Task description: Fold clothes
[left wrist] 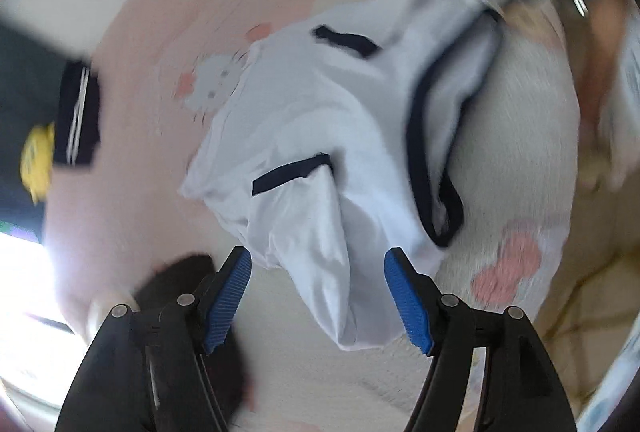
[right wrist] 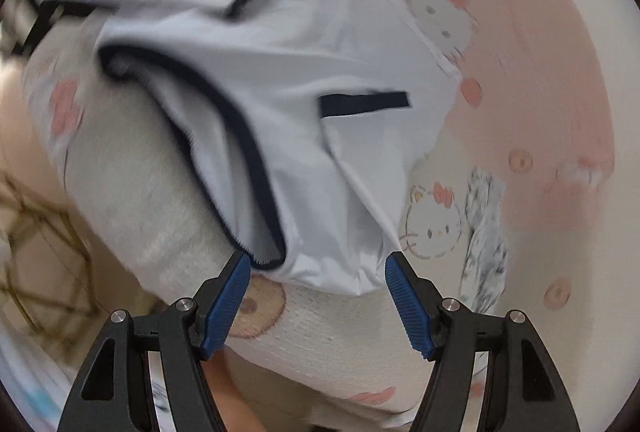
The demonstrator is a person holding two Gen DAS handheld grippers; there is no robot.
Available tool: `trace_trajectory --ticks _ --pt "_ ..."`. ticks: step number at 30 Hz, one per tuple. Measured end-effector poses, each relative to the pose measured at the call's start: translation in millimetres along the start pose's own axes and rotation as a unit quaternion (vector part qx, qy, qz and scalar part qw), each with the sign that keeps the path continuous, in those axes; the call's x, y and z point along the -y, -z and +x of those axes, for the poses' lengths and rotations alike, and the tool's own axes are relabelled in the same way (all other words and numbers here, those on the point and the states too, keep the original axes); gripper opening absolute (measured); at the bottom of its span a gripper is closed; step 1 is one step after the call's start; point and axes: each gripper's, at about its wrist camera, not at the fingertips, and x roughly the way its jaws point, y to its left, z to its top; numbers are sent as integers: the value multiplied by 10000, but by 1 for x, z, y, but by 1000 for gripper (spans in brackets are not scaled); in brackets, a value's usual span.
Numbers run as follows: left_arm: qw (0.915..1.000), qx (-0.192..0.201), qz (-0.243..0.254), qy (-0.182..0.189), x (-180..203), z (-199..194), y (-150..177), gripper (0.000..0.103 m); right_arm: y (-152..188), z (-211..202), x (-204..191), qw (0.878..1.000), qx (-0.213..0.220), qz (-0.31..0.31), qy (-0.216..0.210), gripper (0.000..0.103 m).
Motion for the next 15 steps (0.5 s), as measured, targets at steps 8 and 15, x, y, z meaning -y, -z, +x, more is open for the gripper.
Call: trace_trajectory --ticks 8,15 --pt "9933 -17 1134 -206 36 11 17 67 15 19 -20 9950 -170 -960 202 69" --pt "9965 -32 834 -13 38 19 1 67 23 34 -29 9910 -297 -1285 231 69"
